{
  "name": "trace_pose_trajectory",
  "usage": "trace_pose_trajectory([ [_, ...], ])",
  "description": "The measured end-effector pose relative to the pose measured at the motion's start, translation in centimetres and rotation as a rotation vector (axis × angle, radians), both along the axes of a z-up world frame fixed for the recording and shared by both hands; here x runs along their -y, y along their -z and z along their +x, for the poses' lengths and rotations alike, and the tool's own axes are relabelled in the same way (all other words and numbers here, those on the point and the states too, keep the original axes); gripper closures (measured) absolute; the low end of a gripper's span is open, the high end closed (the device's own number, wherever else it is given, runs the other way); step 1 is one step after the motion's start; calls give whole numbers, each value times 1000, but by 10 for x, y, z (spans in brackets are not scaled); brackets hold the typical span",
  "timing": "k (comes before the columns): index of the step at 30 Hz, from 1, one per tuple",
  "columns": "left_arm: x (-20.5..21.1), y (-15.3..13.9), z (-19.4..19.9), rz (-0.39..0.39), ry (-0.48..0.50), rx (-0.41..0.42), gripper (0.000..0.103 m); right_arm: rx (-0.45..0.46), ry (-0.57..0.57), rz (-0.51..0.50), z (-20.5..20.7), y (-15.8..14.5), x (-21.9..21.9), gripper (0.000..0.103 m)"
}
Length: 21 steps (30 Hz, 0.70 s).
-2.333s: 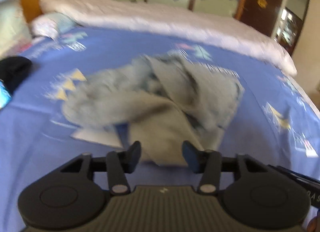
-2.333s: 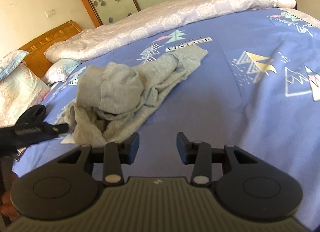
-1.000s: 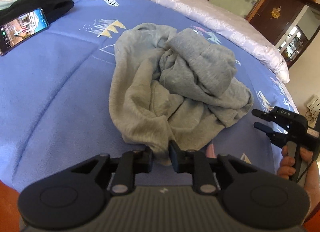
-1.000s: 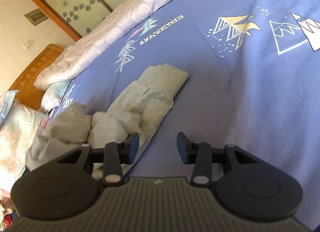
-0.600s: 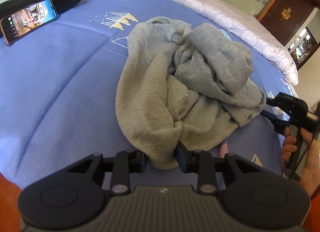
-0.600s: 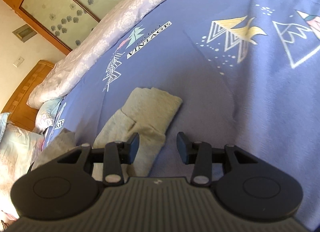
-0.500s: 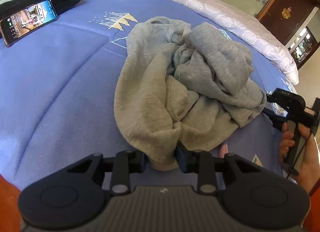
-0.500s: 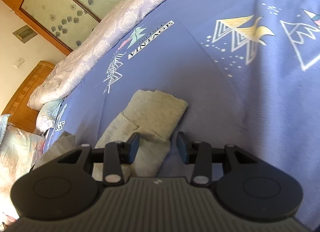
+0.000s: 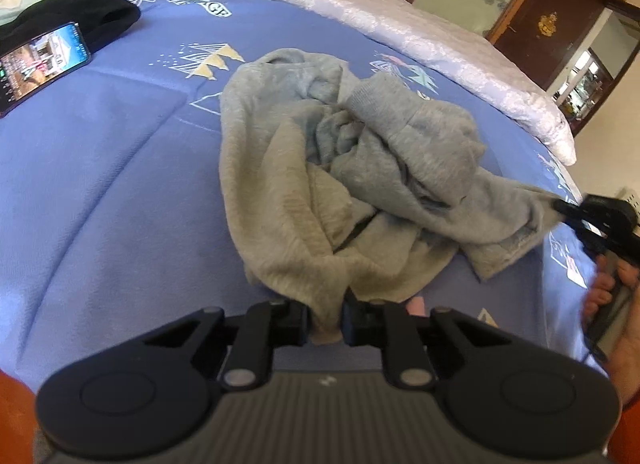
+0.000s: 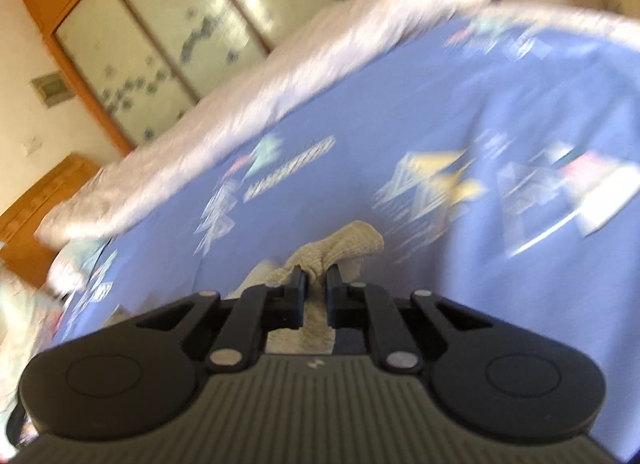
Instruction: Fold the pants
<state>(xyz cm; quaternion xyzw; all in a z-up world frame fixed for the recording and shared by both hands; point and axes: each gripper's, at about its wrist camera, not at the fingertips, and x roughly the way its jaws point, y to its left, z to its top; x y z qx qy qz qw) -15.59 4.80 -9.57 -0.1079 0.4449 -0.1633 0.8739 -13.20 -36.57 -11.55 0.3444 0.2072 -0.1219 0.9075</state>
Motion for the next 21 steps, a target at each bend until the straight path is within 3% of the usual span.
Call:
trace_pose_trajectory([
  [6, 21, -1, -11, 11, 98, 11, 89, 28, 215, -35, -85, -6, 69, 91],
  [11, 36, 0, -18, 40, 141, 23, 87, -3, 332, 13, -140, 5, 117, 91],
  [14, 36, 6, -15, 44, 124, -1, 86, -31, 286, 30, -132, 5, 115, 91],
  [18, 31, 13, -13, 42, 108, -14, 83, -39, 147, -12, -79, -17, 92, 91],
  [21, 23, 20, -11, 44, 72, -35, 67, -3, 10, -51, -21, -49, 68, 91],
])
